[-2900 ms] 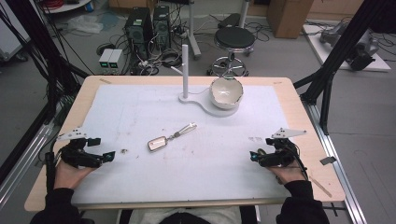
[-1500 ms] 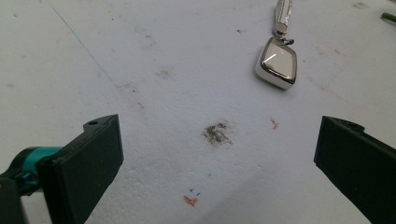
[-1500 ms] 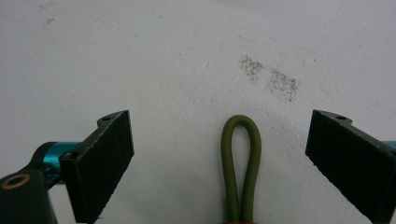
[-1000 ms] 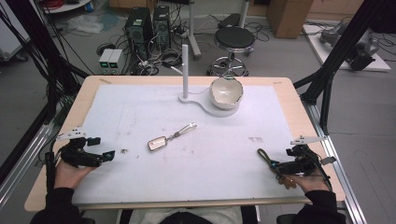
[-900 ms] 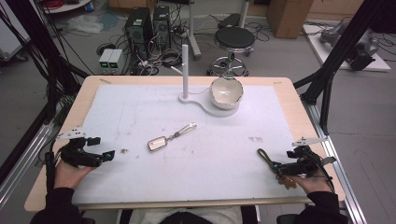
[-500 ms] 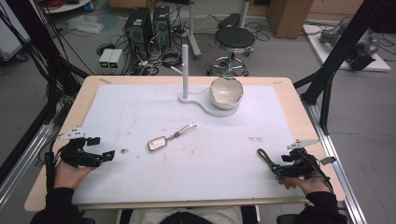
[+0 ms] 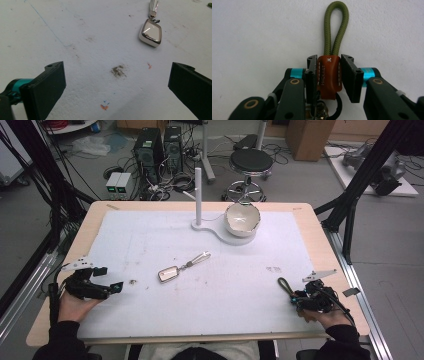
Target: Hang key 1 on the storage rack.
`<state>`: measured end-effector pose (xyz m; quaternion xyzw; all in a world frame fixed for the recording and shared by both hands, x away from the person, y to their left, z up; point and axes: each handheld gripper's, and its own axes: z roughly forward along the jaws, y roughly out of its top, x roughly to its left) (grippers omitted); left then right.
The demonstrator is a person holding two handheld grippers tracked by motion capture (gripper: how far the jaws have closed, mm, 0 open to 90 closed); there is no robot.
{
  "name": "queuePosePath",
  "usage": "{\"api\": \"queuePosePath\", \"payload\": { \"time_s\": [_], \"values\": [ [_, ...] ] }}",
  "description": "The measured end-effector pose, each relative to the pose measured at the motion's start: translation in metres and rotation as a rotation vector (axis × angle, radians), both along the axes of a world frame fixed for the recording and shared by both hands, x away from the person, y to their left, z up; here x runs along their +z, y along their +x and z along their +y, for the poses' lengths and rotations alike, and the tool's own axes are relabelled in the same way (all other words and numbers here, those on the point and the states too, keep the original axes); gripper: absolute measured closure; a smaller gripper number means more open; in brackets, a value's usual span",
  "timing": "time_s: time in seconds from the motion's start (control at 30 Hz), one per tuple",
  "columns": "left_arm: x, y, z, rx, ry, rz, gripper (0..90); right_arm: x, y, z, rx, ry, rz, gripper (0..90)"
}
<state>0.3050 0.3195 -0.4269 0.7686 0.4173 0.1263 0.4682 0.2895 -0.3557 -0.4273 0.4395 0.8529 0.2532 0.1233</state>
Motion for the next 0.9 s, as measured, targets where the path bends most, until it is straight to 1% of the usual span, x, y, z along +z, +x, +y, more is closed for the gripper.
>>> {"api": "queuePosePath", "payload": {
  "time_s": [0.17,0.27,0.33,0.37,0.4,0.43,0.5,0.53,0.63,0.67,0.87,0.9],
  "values": [
    [0.000,0.000,0.000,0.001,0.000,-0.002,1.8,0.000,-0.001,0.001,0.015,-0.004,-0.013,71.3],
    [0.001,-0.001,0.000,0.003,-0.003,-0.002,1.8,0.001,-0.001,0.001,0.020,0.010,-0.005,72.0],
    [0.001,-0.001,0.001,0.002,-0.005,-0.003,1.8,0.001,-0.001,0.001,0.016,0.018,-0.017,72.4],
    [0.001,-0.001,0.001,0.001,-0.005,-0.005,1.8,0.003,-0.001,0.001,0.011,0.023,-0.041,72.5],
    [0.001,-0.001,0.001,0.001,-0.005,-0.004,1.8,0.005,-0.002,0.002,0.010,0.041,-0.073,72.7],
    [0.001,0.000,0.001,0.001,-0.005,-0.003,1.8,0.009,-0.002,0.002,0.002,0.073,-0.110,72.9],
    [0.001,-0.001,0.000,0.000,-0.004,-0.002,1.8,0.018,-0.002,0.003,-0.013,0.114,-0.170,73.1],
    [0.001,-0.001,0.000,-0.002,-0.004,-0.002,1.8,0.018,-0.002,0.003,-0.013,0.114,-0.170,73.1],
    [0.001,-0.001,-0.001,-0.007,-0.011,-0.004,1.8,0.024,0.000,0.005,-0.011,0.148,-0.188,73.2],
    [0.001,-0.002,-0.002,-0.006,-0.012,-0.003,1.8,0.026,0.002,0.011,0.001,0.152,-0.190,73.1],
    [0.002,-0.002,0.001,0.001,-0.016,-0.010,1.8,0.030,0.009,0.018,0.014,0.154,-0.187,73.1],
    [0.002,-0.002,0.001,0.001,-0.016,-0.010,1.8,0.031,0.011,0.019,0.017,0.154,-0.195,73.1]
  ]
}}
